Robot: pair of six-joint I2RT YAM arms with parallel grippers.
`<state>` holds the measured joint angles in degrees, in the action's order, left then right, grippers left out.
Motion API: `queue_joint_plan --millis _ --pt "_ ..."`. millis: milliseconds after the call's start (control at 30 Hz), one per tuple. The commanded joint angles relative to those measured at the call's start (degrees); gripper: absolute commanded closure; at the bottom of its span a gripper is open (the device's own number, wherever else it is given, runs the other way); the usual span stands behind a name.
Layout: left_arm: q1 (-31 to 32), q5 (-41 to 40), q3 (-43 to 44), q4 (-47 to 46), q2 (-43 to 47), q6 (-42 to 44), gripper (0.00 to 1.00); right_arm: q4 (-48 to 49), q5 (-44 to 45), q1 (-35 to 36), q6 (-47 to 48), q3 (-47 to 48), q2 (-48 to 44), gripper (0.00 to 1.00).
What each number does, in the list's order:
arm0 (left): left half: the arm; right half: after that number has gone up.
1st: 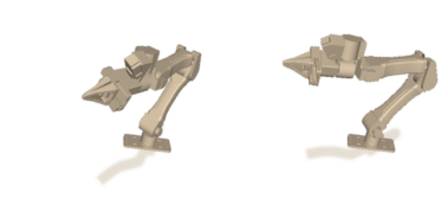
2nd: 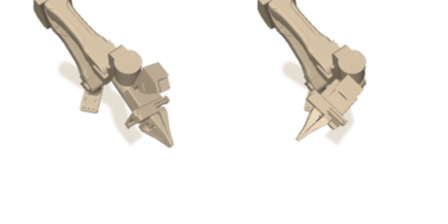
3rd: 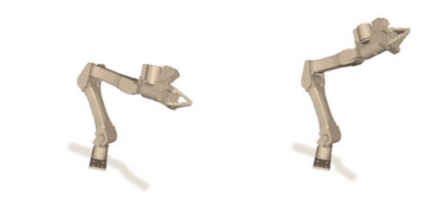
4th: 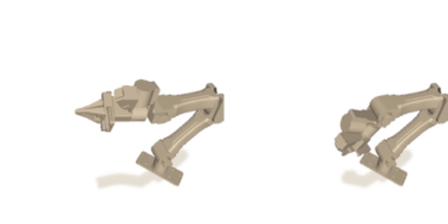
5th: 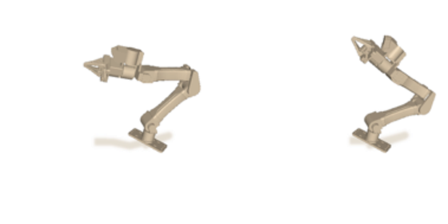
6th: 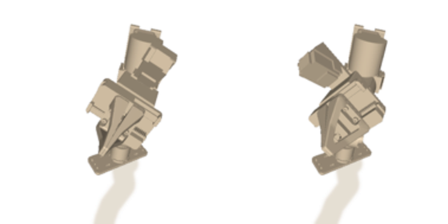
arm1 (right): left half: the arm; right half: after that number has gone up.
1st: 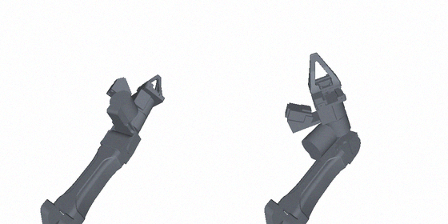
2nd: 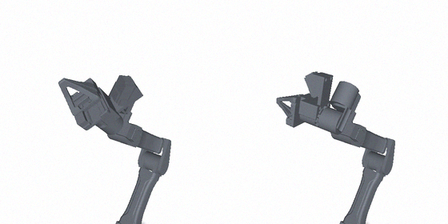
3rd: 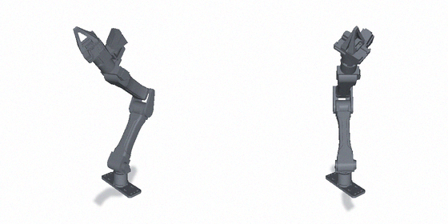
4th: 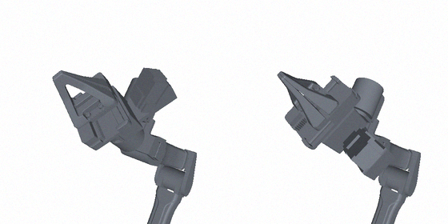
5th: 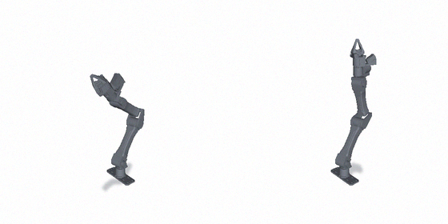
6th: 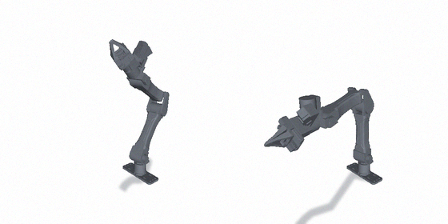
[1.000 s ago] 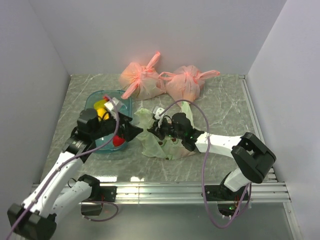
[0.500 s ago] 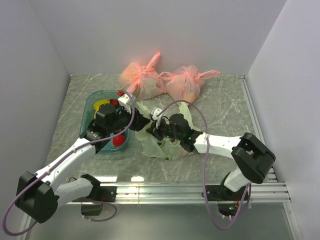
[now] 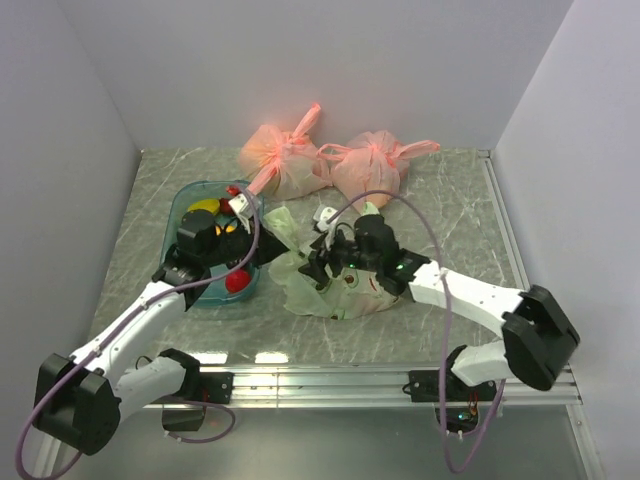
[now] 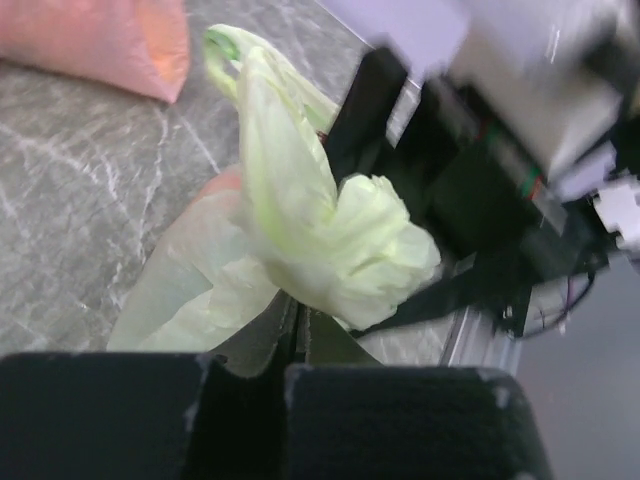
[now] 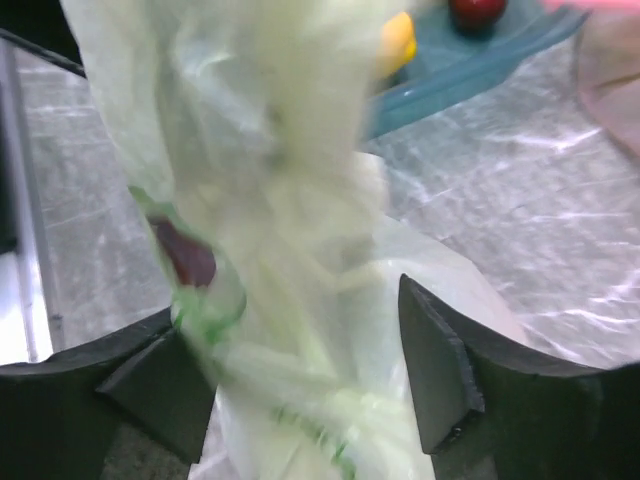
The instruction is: Place the fake fruits into the plastic bag and tie a complex knot
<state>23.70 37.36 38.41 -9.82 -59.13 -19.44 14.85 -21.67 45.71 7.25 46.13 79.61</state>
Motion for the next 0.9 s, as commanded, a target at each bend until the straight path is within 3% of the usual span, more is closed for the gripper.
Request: queue_joint_plan --millis 0,267,367,467,500,533,600,633,700,800,833,867 --pt "-1.4 13.0 0.2 1.0 2.4 7.2 1.0 -8.0 -8.1 -3.0 2.2 3.8 -6.0 0.25" --pt "-1.6 24.9 5.3 6.1 -2.9 16.5 1.0 -9.7 -19.0 -5.2 5.2 6.9 -1.9 0.23" --pt "-1.6 27.7 7.2 7.3 -5.1 18.8 1.0 -8.3 -20.3 -5.0 5.4 8.1 1.3 0.27" --pt "-1.6 30.1 9.7 12.3 -6.9 24.3 0.99 -6.9 -21.0 -5.0 5.6 8.4 3.5 0.53" --pt "-1.6 30.6 10.2 13.5 -7.0 25.4 0.99 -6.5 -21.2 -5.2 5.4 8.4 3.9 0.72" --pt "-1.6 30.2 11.0 15.3 -6.9 26.7 0.97 -6.0 -21.3 -5.2 5.0 8.1 3.9 0.79" --pt "-2.1 29.1 11.1 18.2 -5.8 28.8 0.82 -5.1 -21.1 -5.2 4.6 7.5 3.2 0.96" --pt "-2.4 28.4 10.4 18.7 -4.3 29.0 0.71 -4.8 -20.8 -5.2 4.1 7.1 2.8 1.0" --pt "-3.8 27.2 9.6 20.6 -2.6 29.7 0.63 -4.0 -19.9 -5.2 3.6 6.3 1.7 1.0" --pt "-5.7 24.8 7.4 22.0 0.8 30.1 0.39 -3.5 -19.5 -5.5 2.8 5.3 0.6 1.0" --pt "-5.9 23.0 5.9 21.4 2.3 30.0 0.36 -3.5 -19.4 -5.5 2.1 5.3 0.5 1.0" --pt "-5.9 22.0 5.1 20.8 3.0 29.6 0.24 -3.3 -19.4 -5.5 1.6 5.2 0.4 1.0"
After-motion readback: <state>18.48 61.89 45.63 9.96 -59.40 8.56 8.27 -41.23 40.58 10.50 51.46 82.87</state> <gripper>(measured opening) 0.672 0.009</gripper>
